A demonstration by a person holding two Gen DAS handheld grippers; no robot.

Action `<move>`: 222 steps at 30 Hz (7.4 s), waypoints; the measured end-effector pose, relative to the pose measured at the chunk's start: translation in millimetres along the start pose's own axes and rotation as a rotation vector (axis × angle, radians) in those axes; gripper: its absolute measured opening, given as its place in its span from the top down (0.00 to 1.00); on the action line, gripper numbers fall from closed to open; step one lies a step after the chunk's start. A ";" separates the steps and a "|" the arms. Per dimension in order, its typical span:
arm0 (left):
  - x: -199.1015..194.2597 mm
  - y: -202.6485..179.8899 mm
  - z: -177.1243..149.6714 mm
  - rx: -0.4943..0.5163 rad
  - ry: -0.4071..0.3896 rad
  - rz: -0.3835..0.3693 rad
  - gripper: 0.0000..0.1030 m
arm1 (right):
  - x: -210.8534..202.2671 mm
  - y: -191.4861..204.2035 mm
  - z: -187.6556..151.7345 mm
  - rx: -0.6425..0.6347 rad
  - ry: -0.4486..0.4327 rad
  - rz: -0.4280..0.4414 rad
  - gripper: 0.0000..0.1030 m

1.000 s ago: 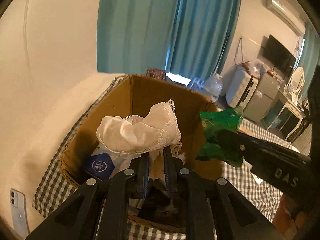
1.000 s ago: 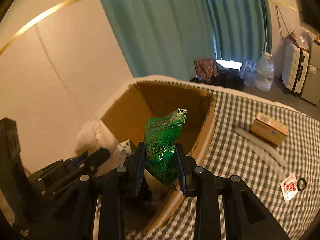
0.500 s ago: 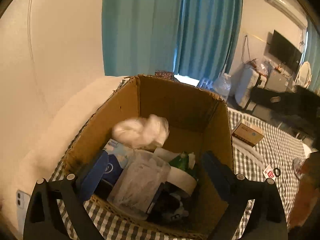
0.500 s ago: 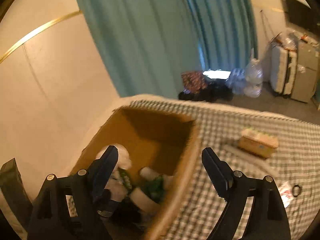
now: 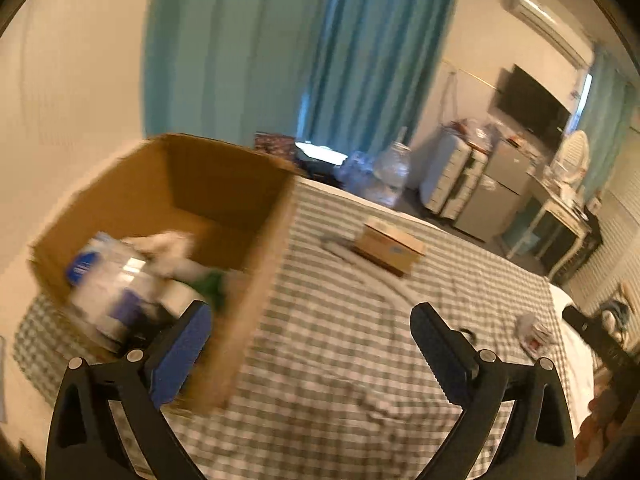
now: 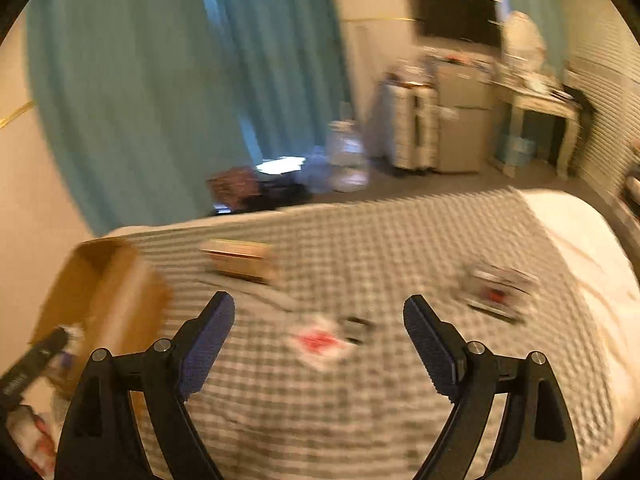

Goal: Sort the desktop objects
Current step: 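Move both grippers back over the remaining items on the bed, then grasp the red-and-white sachet with the left gripper while the right grasps the silver patterned pouch, then carry the sachet and silver pouch with both grippers over the box, then open both grippers to drop the sachet and pouch into the box, then move both grippers back toward the black ring and clear comb, then grasp the black rubber ring with the right gripper while the left grasps the clear comb, then lift the clear comb with the left gripper while the right holds the black ring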

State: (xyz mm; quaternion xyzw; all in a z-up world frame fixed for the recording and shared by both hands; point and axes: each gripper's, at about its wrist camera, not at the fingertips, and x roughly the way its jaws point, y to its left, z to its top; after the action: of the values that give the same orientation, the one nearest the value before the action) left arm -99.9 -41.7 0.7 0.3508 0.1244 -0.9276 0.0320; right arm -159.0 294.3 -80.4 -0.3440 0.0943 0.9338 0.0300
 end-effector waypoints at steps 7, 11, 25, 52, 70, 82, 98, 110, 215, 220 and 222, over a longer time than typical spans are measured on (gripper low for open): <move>52.6 -86.6 -38.6 0.068 0.131 -0.066 0.01 | 23.3 -114.4 -18.5 0.166 0.064 -0.144 0.16; 85.6 -124.9 -58.7 0.172 0.175 -0.062 0.01 | 56.6 -149.8 -23.3 0.222 0.089 -0.166 0.16; 194.7 -178.0 -96.7 0.239 0.252 -0.069 0.01 | 163.6 -192.9 -4.0 0.186 0.142 -0.201 0.16; 152.5 -155.0 -64.9 0.450 0.184 -0.224 0.95 | 108.3 -164.0 -13.4 0.151 0.107 -0.109 0.95; 31.7 -102.9 -6.9 0.347 0.121 -0.245 0.95 | -20.6 -39.1 -8.3 -0.010 0.001 0.092 0.95; -26.7 -17.4 37.1 0.227 0.004 -0.167 0.95 | -83.1 95.5 -6.4 -0.241 -0.092 0.201 0.95; -24.9 113.2 81.5 0.113 -0.020 -0.015 0.95 | -46.8 262.5 5.0 -0.396 -0.061 0.395 0.95; 20.2 167.8 79.6 0.081 0.062 0.061 0.94 | 22.8 327.1 -13.8 -0.433 0.062 0.426 0.95; 247.4 -102.3 -55.6 0.168 0.257 0.030 0.68 | 170.2 -38.6 -30.2 -0.136 0.211 0.084 0.96; 230.9 -82.6 -66.3 0.166 0.261 -0.049 0.89 | 166.2 -41.6 -30.8 -0.147 0.207 0.080 0.96; 215.3 -64.4 -71.1 0.168 0.267 -0.075 0.92 | 161.7 -38.8 -32.4 -0.157 0.201 0.078 0.96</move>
State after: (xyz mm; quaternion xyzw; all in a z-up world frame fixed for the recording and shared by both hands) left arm -225.5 44.6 -179.1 0.4674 0.0627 -0.8805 -0.0486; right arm -256.9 324.5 -215.5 -0.4332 0.0370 0.8995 -0.0430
